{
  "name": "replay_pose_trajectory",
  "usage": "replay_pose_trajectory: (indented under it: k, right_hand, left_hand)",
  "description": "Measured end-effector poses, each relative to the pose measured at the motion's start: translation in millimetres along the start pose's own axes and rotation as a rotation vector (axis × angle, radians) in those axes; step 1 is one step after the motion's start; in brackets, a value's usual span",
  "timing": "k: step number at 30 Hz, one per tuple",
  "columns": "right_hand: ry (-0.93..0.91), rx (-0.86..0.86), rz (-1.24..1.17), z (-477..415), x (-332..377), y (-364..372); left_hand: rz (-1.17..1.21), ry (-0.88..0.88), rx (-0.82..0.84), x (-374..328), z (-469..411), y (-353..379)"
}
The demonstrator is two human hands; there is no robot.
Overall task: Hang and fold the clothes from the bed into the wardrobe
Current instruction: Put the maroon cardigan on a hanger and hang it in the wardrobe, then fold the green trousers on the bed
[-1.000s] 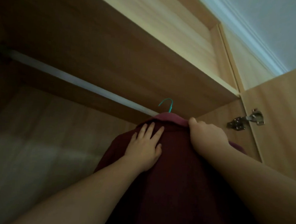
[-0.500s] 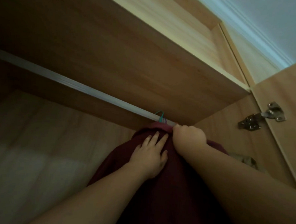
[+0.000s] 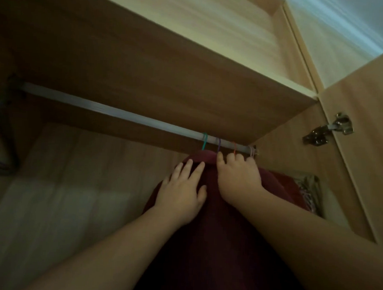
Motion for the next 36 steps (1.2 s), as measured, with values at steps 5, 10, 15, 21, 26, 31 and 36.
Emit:
replay_pose_trajectory:
  k: [5,10,15,21,26,31,36]
  right_hand:
    - [-0.063,0.097,-0.001,83.4,-11.7,-13.4]
    - [-0.020,0.136,-0.070,220.8,-39.1,-21.8]
    - [0.129,0.361,-0.040,388.5,-89.9,-48.7]
    - [0.375,0.679,0.014,585.0,-150.1,-132.8]
    - [0.579,0.778,0.049,721.8,-210.0,-210.4]
    - [0.755,0.881,0.132,847.8,-296.4,-298.2]
    - [0.890,0.956,0.252,949.8,-384.6,-396.1]
  left_hand:
    - [0.049,0.073,0.043,-24.0,61.2,-23.9]
    - [0.160,0.166,0.135,-82.1,151.0,-27.3]
    - [0.383,0.308,0.274,-168.8,266.3,-25.3]
    - [0.560,0.480,0.595,-303.2,409.9,-36.1]
    - [0.648,0.558,0.749,-424.2,505.9,-76.9]
    - [0.758,0.644,0.835,-564.4,592.1,-137.4]
    - [0.850,0.689,0.960,-696.6,665.2,-199.5]
Point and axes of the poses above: each hand's wrist, its own z-axis away from the middle knuckle, its own y-axis out of the palm, x = y × z, the point moved 2 cm from there along -z, towards the middle knuckle, and after that the axes turned 1 degree about -x, right-handed, at the moved point
